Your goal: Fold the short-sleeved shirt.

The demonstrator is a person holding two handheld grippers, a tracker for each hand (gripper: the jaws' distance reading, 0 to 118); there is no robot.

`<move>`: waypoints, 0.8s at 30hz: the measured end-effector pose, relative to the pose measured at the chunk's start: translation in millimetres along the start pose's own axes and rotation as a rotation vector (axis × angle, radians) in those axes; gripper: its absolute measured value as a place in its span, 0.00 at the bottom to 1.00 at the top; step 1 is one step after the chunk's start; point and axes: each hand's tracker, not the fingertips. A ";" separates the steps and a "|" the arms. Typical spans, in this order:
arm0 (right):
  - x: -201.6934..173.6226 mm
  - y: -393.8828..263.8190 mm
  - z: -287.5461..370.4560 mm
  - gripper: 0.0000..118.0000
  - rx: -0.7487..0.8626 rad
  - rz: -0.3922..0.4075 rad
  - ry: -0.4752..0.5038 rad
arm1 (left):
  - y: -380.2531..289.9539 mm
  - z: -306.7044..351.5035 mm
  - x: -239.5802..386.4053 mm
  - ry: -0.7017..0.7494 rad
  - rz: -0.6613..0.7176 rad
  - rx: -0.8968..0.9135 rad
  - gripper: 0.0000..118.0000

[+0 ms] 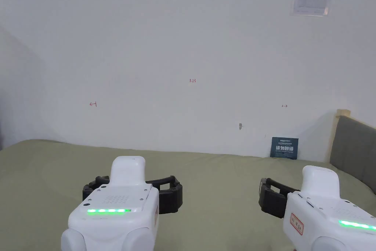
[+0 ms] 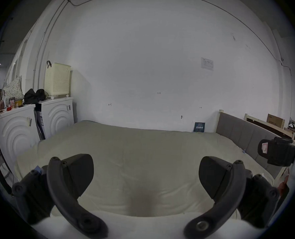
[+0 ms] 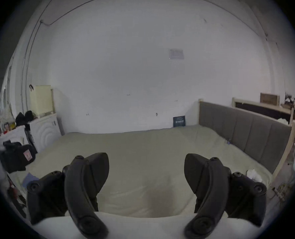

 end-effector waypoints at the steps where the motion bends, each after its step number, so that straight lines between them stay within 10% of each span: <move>1: 0.4 0.6 -0.2 0.79 -0.004 0.007 0.000 | 1.5 -0.1 0.5 -0.003 0.000 -0.005 1.00; 24: -6.7 3.2 -20.9 0.79 -0.103 0.051 0.007 | 8.7 -10.0 -0.5 -0.014 -0.010 -0.037 1.00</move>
